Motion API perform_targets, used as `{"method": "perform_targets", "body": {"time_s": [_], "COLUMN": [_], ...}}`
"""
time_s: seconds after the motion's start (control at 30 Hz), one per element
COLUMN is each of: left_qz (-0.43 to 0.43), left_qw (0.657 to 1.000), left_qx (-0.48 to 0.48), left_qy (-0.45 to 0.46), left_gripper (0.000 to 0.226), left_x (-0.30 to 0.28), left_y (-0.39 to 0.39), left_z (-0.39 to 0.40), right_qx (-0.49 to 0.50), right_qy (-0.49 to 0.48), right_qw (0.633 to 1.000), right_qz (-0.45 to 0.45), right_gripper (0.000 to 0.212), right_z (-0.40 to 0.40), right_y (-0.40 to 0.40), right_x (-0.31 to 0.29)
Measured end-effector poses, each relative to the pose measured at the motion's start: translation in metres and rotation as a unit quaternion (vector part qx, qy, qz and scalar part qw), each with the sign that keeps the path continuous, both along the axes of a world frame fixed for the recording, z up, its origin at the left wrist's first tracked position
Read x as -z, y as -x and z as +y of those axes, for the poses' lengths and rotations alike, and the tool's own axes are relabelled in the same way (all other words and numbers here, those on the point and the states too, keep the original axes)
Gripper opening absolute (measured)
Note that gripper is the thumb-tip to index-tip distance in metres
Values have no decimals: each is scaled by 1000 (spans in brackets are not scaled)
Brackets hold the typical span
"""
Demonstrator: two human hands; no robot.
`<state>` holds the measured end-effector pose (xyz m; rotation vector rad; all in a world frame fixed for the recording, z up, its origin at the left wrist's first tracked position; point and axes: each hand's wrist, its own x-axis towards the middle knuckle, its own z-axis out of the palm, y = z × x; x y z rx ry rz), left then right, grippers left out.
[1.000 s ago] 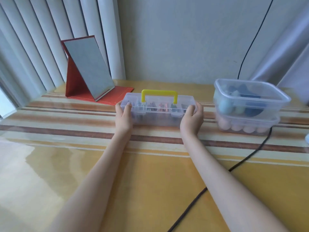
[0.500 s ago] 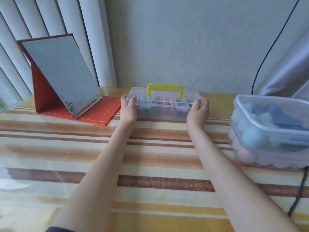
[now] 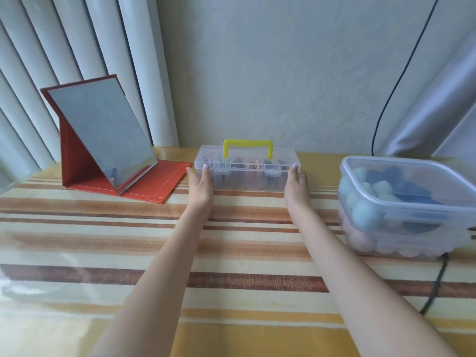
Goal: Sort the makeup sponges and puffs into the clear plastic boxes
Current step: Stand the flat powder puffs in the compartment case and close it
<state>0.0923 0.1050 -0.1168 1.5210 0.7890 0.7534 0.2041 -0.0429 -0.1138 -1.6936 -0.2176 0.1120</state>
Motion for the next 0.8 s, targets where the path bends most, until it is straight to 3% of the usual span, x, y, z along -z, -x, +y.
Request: {"method": "perform_targets", "body": {"time_s": [0.23,0.37,0.43,0.5,0.67,0.8], "left_qz": [56,13,-47,-91,-79,-48], "left_qw": [991,977,971,961,939,942], "left_qx": [86,174,209,251,334,332], "left_qy": [-81,-125,-105,-67,-6,16], "left_gripper": [61,57,56,56,68,69], "left_x": [2,-14,-35,-56,-79,-74], "left_y": [41,56,58,53,29,14], "left_z": [-82,-133,-161,-188,-229,-237], "right_qx": [-77,-32,61,155,249,268], "right_qy": [44,64,62,75,159,243], "right_qw": [996,953,892,839,821,880], "right_qz": [-21,-295,-443,-516,-489,-306], "right_gripper": [41,31,28,28,34,44], "right_z": [-42,-83,-107,-128,-179,-204], "right_y": [72,114,124,122,79,58], "right_x": [3,-16,-28,-40,-53,-50]}}
